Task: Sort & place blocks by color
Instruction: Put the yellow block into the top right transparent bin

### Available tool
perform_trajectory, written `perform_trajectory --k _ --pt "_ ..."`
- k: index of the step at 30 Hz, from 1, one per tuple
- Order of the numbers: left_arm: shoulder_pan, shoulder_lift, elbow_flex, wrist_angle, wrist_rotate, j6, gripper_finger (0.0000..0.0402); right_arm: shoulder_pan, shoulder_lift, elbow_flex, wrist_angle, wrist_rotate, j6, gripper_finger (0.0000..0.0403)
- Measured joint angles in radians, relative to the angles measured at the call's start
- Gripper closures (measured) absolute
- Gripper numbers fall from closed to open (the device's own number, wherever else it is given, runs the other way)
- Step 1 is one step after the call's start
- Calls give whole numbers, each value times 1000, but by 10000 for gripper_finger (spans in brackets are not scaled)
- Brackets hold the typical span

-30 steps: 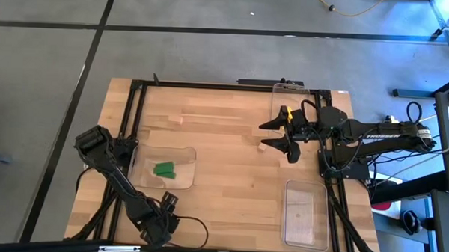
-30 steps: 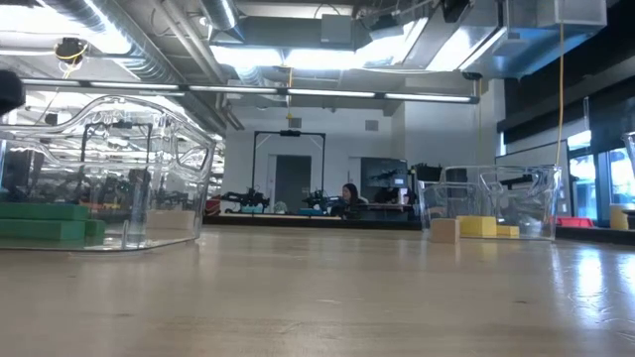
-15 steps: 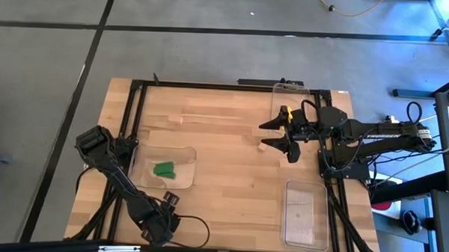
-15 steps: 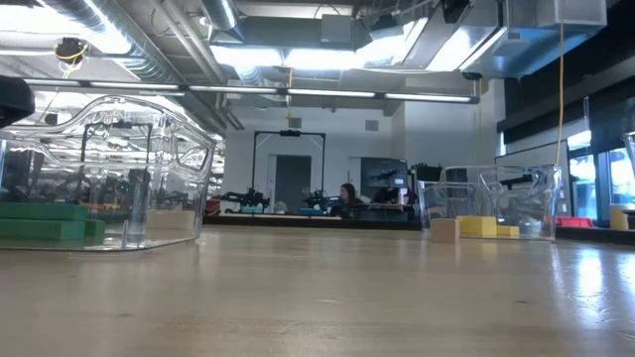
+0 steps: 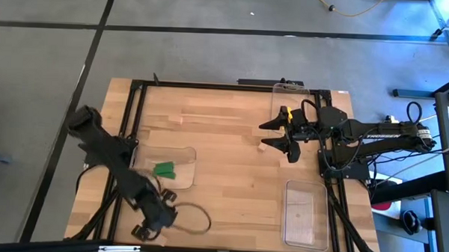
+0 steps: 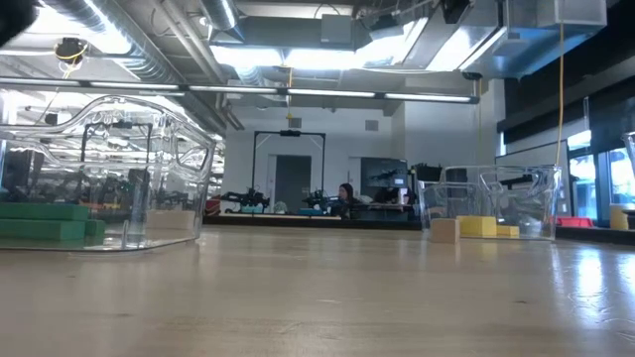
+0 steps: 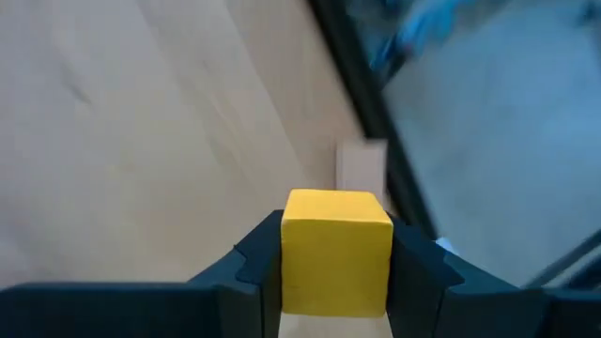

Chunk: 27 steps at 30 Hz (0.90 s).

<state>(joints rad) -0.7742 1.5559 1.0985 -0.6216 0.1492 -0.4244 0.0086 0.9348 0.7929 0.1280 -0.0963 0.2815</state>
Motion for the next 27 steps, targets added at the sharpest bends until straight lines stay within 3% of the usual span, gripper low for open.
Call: perform_trajectory --k 5,12,15,19,24,27 --pt "153 -241 0 -17 -71 12 281 0 0 0 3 0 2 141" --pt "406 -503 -1 29 -447 111 281 0 4 0 43 0 -3 141" --pt "504 -576 -76 240 -468 145 281 0 17 0 79 0 -4 141" --pt "595 -635 -294 665 -372 89 281 0 48 0 103 0 -23 141" --pt "647 -584 -518 1176 -364 -124 281 12 132 26 106 2 -158 141" --pt "658 -517 -552 1310 -371 -234 281 42 217 93 89 24 -322 141"
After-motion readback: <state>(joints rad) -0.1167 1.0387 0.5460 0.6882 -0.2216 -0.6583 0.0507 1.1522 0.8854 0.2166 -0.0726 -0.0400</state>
